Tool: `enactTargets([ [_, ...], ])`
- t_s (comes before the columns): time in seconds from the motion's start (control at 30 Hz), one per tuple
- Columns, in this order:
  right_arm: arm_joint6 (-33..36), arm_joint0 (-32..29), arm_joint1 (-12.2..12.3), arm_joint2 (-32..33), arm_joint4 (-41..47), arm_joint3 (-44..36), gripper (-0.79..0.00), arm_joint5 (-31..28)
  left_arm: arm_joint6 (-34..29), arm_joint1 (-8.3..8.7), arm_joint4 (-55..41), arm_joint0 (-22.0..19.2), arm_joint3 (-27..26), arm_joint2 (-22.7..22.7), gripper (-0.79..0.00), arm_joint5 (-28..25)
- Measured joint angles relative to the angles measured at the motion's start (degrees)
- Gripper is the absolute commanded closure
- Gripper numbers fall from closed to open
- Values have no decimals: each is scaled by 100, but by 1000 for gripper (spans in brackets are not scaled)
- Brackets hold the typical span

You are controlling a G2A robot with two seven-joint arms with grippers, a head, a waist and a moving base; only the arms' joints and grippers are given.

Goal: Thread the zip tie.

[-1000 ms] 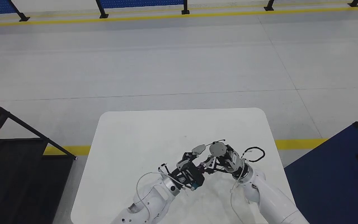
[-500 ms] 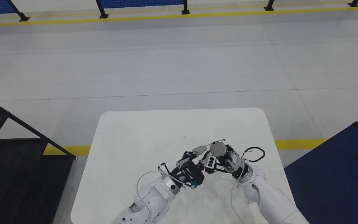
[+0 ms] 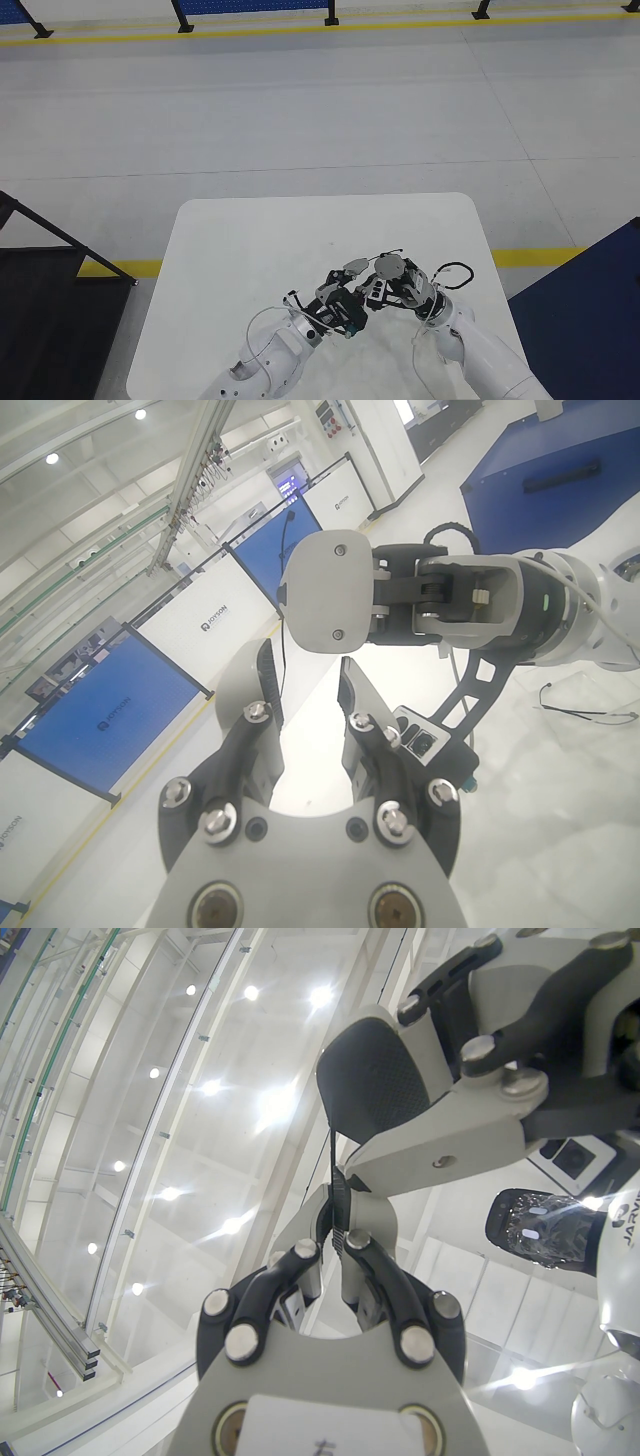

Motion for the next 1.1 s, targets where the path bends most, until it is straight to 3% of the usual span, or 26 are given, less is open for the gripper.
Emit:
enactTargets([
  [0.7, 0, 0, 0, 0, 0, 0, 0, 0, -191, -78, 179, -51, 66, -46, -166, 255],
  [0.8, 0, 0, 0, 0, 0, 0, 0, 0, -178, -89, 176, -58, 78, -45, -108, 255],
  [0.83, 0, 0, 0, 0, 0, 0, 0, 0, -175, -93, 177, -59, 83, -45, -25, 256],
  [0.87, 0, 0, 0, 0, 0, 0, 0, 0, -173, -96, 177, -61, 87, -46, 0, 256],
  [1.1, 0, 0, 0, 0, 0, 0, 0, 0, -176, -121, 187, -71, 116, -53, 0, 265],
])
